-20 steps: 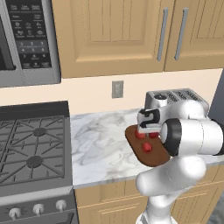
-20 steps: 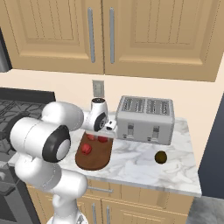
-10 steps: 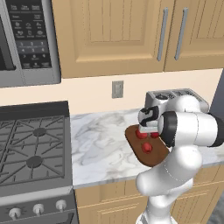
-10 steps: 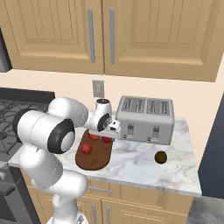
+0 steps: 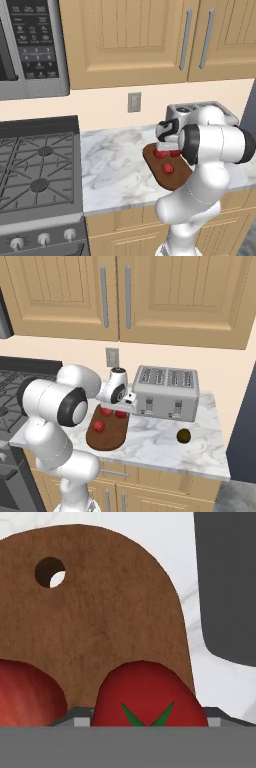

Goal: Place the avocado, onion, tomato, and bell pepper on the cutting board.

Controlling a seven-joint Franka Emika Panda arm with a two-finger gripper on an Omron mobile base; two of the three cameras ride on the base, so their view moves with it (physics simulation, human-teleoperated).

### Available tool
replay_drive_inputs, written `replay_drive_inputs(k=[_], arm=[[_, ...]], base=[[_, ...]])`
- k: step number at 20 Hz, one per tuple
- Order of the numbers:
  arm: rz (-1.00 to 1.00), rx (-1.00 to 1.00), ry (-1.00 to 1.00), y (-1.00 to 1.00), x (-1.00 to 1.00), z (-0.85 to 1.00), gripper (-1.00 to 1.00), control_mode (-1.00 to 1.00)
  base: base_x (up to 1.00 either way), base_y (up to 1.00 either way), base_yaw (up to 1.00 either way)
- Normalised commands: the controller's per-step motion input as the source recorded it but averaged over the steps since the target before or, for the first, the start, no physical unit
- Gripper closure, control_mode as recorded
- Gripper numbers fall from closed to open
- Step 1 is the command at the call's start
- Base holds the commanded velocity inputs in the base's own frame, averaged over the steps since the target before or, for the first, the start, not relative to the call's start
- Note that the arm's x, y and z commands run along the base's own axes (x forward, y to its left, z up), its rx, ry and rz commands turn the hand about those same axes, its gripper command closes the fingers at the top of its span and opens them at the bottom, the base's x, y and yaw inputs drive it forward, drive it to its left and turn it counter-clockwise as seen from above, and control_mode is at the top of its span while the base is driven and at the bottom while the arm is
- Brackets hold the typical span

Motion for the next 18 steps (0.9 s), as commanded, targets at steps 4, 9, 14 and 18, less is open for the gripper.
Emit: replay_drive_inputs(k=[4,9,14,18], arm=[[0.00,0.01,0.02,0.51,-0.19,-0.60,1.00,-1.00],[0.00,0.00,0.01,0.50,-0.29,-0.54,-1.00,-1.00],[0.00,0.00,0.00,0.19,-0.28,-0.15,-1.00,-1.00],[0.00,0.00,0.00,0.08,-0.27,-0.07,-1.00,-1.00]], base=[[0.00,0.00,0.00],[0.00,0.00,0.00],[0.00,0.00,0.00],[0.00,0.00,0.00]])
